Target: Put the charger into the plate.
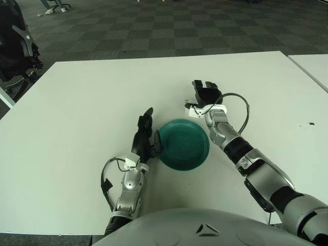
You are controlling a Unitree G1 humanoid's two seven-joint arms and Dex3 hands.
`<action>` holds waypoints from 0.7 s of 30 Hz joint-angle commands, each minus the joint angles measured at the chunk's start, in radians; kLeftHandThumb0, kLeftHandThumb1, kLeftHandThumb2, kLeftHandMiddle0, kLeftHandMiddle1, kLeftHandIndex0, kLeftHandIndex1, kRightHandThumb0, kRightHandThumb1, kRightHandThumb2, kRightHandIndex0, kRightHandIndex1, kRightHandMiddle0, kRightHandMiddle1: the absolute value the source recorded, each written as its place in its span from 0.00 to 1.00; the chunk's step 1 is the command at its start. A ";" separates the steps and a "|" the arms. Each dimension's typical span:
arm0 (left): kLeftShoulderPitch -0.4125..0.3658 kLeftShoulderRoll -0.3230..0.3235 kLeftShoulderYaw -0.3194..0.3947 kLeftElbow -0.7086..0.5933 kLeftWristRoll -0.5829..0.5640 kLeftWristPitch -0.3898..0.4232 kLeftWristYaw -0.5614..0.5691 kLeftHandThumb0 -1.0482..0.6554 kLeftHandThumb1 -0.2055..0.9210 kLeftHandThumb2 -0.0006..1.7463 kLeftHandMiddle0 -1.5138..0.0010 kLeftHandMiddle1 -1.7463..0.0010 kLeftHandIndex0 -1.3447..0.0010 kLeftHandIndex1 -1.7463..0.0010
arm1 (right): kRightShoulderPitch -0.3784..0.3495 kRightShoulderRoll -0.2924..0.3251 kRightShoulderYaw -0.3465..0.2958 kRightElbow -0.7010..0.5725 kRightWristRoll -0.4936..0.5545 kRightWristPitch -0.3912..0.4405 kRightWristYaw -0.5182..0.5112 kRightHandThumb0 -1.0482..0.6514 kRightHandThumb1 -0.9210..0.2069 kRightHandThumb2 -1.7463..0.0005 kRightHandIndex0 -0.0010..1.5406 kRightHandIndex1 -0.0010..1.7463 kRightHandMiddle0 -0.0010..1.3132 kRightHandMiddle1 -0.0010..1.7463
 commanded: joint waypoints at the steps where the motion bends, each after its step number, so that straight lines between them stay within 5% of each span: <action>1: 0.019 -0.030 0.009 0.068 -0.006 0.031 0.014 0.11 1.00 0.60 0.87 0.99 1.00 0.60 | 0.009 0.007 0.009 0.020 -0.004 -0.009 -0.016 0.07 0.00 0.59 0.16 0.01 0.00 0.30; 21: 0.020 -0.019 0.018 0.074 -0.011 0.028 0.017 0.08 1.00 0.59 0.83 0.99 1.00 0.65 | -0.029 0.083 0.030 0.417 0.042 -0.096 -0.148 0.05 0.00 0.59 0.15 0.00 0.00 0.26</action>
